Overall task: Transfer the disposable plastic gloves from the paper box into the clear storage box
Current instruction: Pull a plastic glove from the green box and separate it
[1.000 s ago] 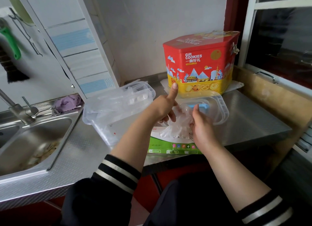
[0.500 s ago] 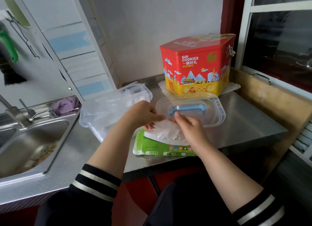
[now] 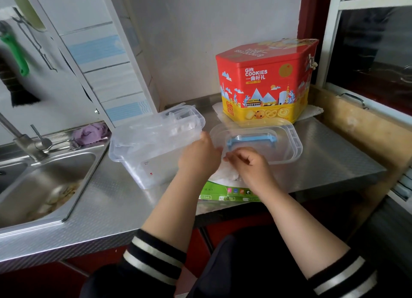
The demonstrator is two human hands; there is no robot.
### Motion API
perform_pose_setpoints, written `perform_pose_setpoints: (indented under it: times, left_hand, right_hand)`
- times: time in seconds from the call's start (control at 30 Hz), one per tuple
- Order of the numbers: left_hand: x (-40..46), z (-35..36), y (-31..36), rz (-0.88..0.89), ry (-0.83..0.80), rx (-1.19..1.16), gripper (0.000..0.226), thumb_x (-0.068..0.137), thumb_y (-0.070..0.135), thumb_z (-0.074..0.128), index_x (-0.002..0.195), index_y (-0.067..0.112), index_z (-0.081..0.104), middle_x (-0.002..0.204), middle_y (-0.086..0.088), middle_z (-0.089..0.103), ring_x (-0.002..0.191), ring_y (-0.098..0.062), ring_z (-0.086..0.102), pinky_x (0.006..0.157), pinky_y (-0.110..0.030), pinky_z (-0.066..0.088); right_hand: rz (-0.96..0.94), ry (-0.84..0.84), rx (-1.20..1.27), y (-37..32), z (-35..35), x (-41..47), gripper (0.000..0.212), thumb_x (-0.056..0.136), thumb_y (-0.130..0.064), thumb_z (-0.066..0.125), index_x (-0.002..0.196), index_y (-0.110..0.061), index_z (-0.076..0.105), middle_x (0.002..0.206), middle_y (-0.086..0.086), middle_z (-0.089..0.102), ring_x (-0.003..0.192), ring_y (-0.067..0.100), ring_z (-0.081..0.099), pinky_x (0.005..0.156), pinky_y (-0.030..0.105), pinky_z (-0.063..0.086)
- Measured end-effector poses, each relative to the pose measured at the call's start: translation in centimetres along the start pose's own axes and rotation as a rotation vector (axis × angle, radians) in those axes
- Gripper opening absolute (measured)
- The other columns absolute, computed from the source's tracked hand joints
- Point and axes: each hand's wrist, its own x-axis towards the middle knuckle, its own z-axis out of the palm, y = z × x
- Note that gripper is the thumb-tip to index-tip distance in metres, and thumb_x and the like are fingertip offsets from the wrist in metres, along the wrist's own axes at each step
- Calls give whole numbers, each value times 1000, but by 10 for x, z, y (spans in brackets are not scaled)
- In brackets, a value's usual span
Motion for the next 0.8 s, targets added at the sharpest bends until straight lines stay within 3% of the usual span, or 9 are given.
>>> perform_pose_setpoints:
  times: [0.07, 0.13, 0.2, 0.27, 0.37, 0.43, 0.53, 0.67, 0.8]
  left_hand:
    - [-8, 5, -10, -78, 28, -122, 50, 97, 46, 47, 125, 4, 38, 112, -19, 65, 96, -39, 64, 82, -40, 49]
    - [-16, 4, -16, -184, -64, -258, 57, 96, 51, 48, 127, 4, 39, 95, -14, 69, 80, -33, 68, 75, -40, 55]
    - [-20, 4, -19, -277, -145, -474, 55, 96, 44, 53, 133, 4, 41, 76, -5, 66, 61, -22, 66, 56, -31, 56]
    - [-18, 5, -20, -298, -96, -589, 40, 97, 29, 57, 129, 8, 45, 70, -1, 62, 51, -16, 59, 51, -29, 55]
    - [-15, 8, -16, -228, 63, -507, 22, 96, 17, 53, 116, 14, 44, 83, -5, 64, 67, -27, 62, 71, -42, 55]
    - [-14, 10, -9, -176, 148, -407, 20, 97, 14, 46, 117, 12, 42, 97, -12, 65, 87, -33, 61, 71, -36, 45]
    - [-13, 8, 2, -113, 214, -309, 19, 98, 13, 42, 116, 11, 41, 97, -15, 65, 87, -36, 59, 67, -34, 37]
    - [-8, 4, 4, -75, 184, -385, 22, 95, 11, 44, 116, 17, 47, 100, -11, 67, 83, -35, 63, 71, -40, 53]
    - [-1, -9, -2, 14, 200, -383, 21, 94, 8, 46, 108, 16, 58, 96, -7, 71, 87, -31, 63, 66, -33, 49]
  right_hand:
    - [11, 29, -38, 3, 1, 1, 22, 91, -28, 64, 87, -8, 70, 83, 5, 59, 70, 8, 51, 64, 19, 39]
    - [22, 35, -50, 5, 0, 1, 22, 92, -30, 62, 89, -9, 69, 80, 3, 60, 68, 8, 51, 66, 23, 40]
    - [25, 25, -60, 6, -1, 1, 21, 92, -31, 61, 90, -11, 69, 81, 1, 62, 70, 7, 53, 68, 23, 41]
    - [20, 18, -77, 5, 1, 0, 22, 93, -32, 60, 90, -12, 69, 81, 0, 62, 70, 6, 53, 68, 23, 40]
    - [22, 31, -84, 3, 3, 0, 26, 96, -34, 54, 93, -11, 68, 88, 5, 66, 77, 11, 58, 71, 28, 44]
    - [41, 23, -45, -1, 2, -2, 28, 98, -36, 49, 98, -14, 66, 96, 3, 69, 90, 13, 63, 82, 32, 48]
    - [63, -51, -19, -5, 5, -6, 29, 84, -55, 56, 98, -29, 58, 96, -8, 65, 92, 8, 62, 85, 36, 50]
    - [73, -129, -38, -8, 4, -9, 83, 59, -68, 63, 130, -27, 45, 114, -12, 56, 106, 8, 57, 97, 38, 47]
    - [41, -229, -326, -11, 4, -15, 100, 61, -65, 75, 143, -32, 28, 135, -14, 46, 119, 10, 50, 93, 33, 42]
